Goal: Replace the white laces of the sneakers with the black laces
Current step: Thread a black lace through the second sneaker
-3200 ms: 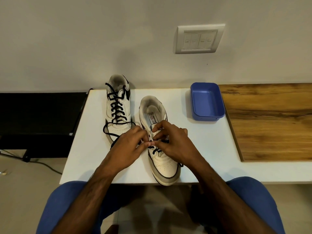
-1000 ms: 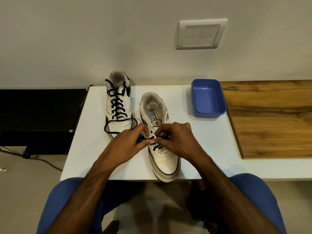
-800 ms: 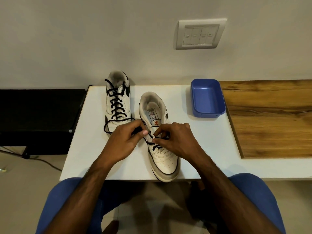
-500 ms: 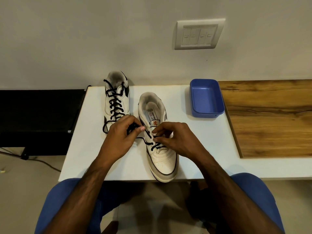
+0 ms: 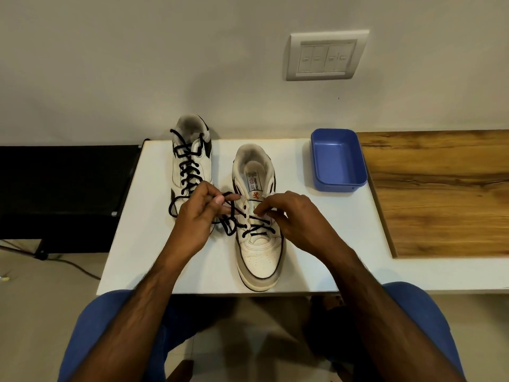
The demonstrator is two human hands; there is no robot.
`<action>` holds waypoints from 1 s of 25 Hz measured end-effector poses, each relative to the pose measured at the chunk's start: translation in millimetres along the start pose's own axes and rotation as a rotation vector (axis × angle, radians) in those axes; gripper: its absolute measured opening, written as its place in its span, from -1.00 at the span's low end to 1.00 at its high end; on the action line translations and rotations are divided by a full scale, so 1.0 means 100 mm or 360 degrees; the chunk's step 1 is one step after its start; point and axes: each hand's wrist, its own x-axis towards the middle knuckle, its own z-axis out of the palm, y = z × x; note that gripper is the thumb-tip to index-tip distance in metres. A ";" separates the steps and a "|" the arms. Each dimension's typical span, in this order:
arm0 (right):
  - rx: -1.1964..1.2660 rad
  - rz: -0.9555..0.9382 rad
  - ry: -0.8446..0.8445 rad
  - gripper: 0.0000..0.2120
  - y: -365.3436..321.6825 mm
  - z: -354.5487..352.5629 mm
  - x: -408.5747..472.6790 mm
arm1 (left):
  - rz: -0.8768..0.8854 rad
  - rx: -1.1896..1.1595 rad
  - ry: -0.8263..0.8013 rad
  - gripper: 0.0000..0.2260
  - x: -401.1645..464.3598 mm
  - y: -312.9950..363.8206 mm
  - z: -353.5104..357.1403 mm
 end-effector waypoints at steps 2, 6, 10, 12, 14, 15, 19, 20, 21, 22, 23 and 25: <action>0.0128 0.0056 -0.0022 -0.73 0.03 -0.03 -0.01 | -0.0019 -0.0085 -0.0018 -0.89 0.01 0.01 0.02; 0.0370 0.0101 0.0089 -0.71 0.08 -0.07 -0.04 | 0.0132 0.0273 0.0012 -0.95 0.02 0.02 -0.04; 0.0333 -0.0051 0.0112 -0.79 -0.08 0.03 -0.04 | 0.0537 0.0791 0.0279 -0.94 0.09 -0.01 -0.21; 0.0023 -0.0189 0.0102 -0.82 -0.21 0.22 -0.03 | 0.0713 0.0957 0.0338 -0.91 0.13 -0.03 -0.27; -0.0458 -0.0272 0.0142 -0.82 -0.30 0.45 0.01 | 0.0789 0.1119 0.0334 -0.84 0.17 -0.08 -0.29; -0.0645 -0.0254 0.0163 -0.79 -0.32 0.54 0.04 | 0.0778 0.1196 0.0315 -0.82 0.18 -0.11 -0.30; -0.0943 -0.0139 0.0263 -0.85 -0.36 0.71 0.09 | 0.0658 0.1686 0.0202 -0.68 0.24 -0.17 -0.30; -0.0969 -0.0143 0.0268 -0.88 -0.36 0.72 0.09 | 0.0603 0.1764 0.0210 -0.66 0.24 -0.14 -0.30; -0.0971 -0.0160 0.0252 -0.90 -0.36 0.73 0.09 | 0.0564 0.1795 0.0241 -0.66 0.23 -0.12 -0.32; -0.0927 -0.0166 0.0210 -0.91 -0.36 0.73 0.09 | 0.0547 0.1786 0.0274 -0.65 0.22 -0.11 -0.34; -0.0825 -0.0154 0.0137 -0.91 -0.36 0.70 0.08 | 0.0539 0.1761 0.0287 -0.63 0.21 -0.13 -0.38; -0.0479 -0.0096 -0.0034 -0.91 -0.35 0.57 0.06 | 0.0490 0.1725 0.0301 -0.57 0.15 -0.17 -0.45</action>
